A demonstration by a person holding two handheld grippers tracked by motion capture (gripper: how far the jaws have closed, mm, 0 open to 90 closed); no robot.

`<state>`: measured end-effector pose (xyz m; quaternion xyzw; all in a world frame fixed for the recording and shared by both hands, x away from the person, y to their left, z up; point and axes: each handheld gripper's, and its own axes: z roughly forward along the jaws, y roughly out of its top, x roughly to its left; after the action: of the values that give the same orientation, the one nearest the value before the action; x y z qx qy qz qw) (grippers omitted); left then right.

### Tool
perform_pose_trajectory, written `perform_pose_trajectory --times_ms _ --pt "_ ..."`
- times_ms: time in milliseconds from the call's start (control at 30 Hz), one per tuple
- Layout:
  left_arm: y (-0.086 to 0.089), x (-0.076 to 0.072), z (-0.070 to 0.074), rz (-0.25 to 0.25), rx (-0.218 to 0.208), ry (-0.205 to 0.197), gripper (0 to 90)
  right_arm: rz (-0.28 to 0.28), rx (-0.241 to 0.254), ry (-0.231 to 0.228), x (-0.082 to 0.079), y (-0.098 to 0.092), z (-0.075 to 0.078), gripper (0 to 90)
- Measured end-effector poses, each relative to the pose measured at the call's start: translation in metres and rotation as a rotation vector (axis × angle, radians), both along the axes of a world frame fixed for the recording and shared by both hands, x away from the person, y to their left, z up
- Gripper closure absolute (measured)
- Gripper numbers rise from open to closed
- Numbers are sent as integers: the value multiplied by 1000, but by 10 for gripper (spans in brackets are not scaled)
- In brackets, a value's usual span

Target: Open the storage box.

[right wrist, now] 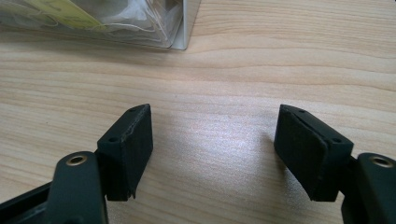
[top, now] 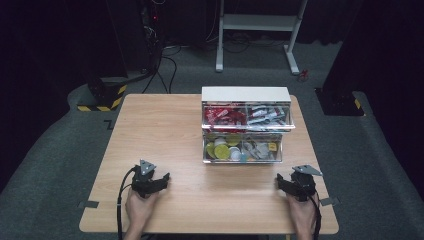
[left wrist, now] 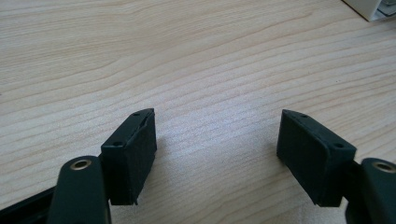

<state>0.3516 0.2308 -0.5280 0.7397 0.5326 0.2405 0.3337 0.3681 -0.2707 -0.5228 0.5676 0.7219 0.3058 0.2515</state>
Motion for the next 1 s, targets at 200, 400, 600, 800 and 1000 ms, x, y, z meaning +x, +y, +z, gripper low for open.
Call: perform_pose_trajectory --times_ms 200,400,600,800,1000 --pt "0 0 0 0 0 0 287 -4 -2 0 0 1 0 282" --pt "0 0 0 3 0 0 286 -4 -2 0 0 1 0 282" --pt "-1 0 0 8 -1 1 285 -10 0 0 -1 1 0 282" --pt "-1 0 0 10 -2 2 286 -15 7 3 -1 0 0 298" --pt "-1 -1 0 9 -3 2 282 -13 12 -2 -2 -5 1 372"
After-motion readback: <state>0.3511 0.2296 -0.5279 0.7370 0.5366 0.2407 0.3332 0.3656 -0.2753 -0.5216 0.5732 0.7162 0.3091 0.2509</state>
